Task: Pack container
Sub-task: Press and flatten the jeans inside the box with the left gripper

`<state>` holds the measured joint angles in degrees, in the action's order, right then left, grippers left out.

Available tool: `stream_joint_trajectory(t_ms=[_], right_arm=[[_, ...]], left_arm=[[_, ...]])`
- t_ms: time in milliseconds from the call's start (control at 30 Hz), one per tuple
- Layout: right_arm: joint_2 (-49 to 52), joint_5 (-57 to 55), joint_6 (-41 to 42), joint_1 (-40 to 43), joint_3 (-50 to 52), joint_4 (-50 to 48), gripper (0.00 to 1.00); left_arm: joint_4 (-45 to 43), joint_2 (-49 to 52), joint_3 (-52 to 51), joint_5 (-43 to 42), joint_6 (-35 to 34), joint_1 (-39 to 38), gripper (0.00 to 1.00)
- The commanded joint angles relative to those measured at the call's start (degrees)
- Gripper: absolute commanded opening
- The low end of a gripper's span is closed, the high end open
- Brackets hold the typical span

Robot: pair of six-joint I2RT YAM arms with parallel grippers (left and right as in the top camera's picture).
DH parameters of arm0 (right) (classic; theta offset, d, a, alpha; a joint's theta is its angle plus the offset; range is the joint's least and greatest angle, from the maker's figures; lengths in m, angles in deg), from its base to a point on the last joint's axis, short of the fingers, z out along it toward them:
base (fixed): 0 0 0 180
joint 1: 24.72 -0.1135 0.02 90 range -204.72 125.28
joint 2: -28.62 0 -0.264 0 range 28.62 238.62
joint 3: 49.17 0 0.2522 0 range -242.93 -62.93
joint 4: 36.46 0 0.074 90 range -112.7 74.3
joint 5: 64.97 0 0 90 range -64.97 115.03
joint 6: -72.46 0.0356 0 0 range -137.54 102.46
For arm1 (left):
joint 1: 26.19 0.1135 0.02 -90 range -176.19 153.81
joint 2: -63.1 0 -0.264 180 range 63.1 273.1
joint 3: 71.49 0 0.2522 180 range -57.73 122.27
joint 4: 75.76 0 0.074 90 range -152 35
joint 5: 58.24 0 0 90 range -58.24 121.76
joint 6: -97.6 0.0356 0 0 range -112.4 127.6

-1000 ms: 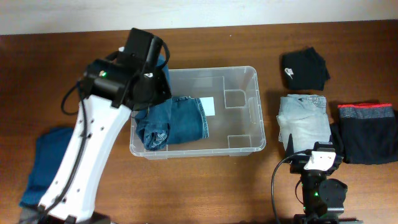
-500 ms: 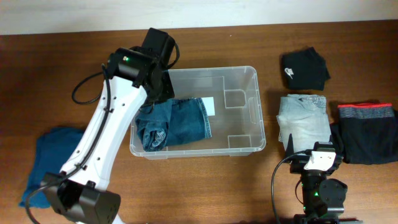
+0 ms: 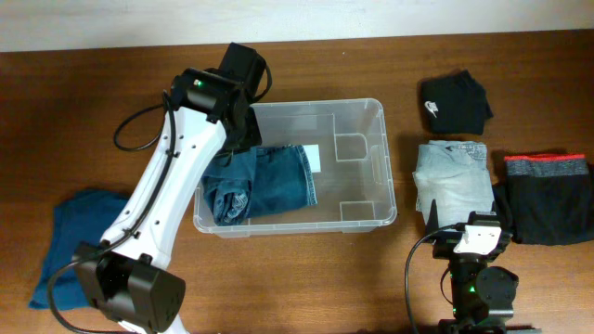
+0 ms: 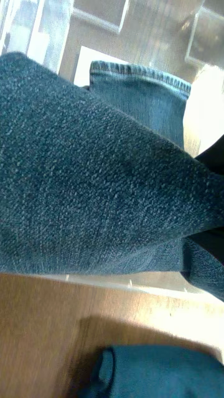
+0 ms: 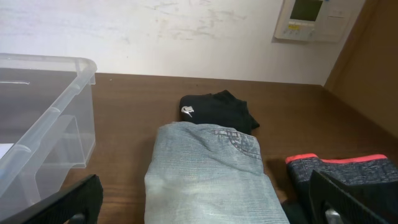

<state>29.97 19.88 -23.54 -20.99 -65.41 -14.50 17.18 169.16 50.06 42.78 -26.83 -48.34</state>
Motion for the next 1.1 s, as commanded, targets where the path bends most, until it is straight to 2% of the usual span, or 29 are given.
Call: stream_joint_trajectory(t_ms=[0, 167, 233, 300, 400, 433, 733, 967, 1067], right_arm=[[0.0, -1.4, 0.2, 0.5, -0.1, 1.0, 0.98], [0.0, -1.4, 0.2, 0.5, -0.1, 1.0, 0.98], [0.0, -1.3, 0.2, 0.5, -0.1, 1.0, 0.99], [0.0, -1.4, 0.2, 0.5, -0.1, 1.0, 0.98], [0.0, -1.4, 0.2, 0.5, -0.1, 1.0, 0.98], [0.0, -1.4, 0.2, 0.5, -0.1, 1.0, 0.98], [0.0, -1.4, 0.2, 0.5, -0.1, 1.0, 0.98], [0.0, -1.4, 0.2, 0.5, -0.1, 1.0, 0.98], [0.0, -1.4, 0.2, 0.5, -0.1, 1.0, 0.98]], left_arm=[[-1.9, 0.9, 1.4, -1.7, 0.9, 0.2, 0.17], [-2.6, 1.9, 1.4, -2.3, 0.9, 0.2, 0.18], [-2.5, 2.7, 1.4, -2.3, 0.9, 0.2, 0.34], [-2.4, 3.4, 1.3, -2.3, 0.9, 0.1, 0.59], [-2.5, 4.3, 1.3, -2.3, 0.9, -0.5, 0.87], [-2.4, 4.5, 1.3, -2.3, 0.9, -0.5, 0.92], [-4.1, 4.7, 1.3, -3.0, 0.9, -1.4, 0.96], [-13.5, 4.7, 1.4, -14.0, 4.8, -2.3, 0.99], [-15.5, 4.7, 1.4, -15.2, 4.8, -2.3, 0.99]])
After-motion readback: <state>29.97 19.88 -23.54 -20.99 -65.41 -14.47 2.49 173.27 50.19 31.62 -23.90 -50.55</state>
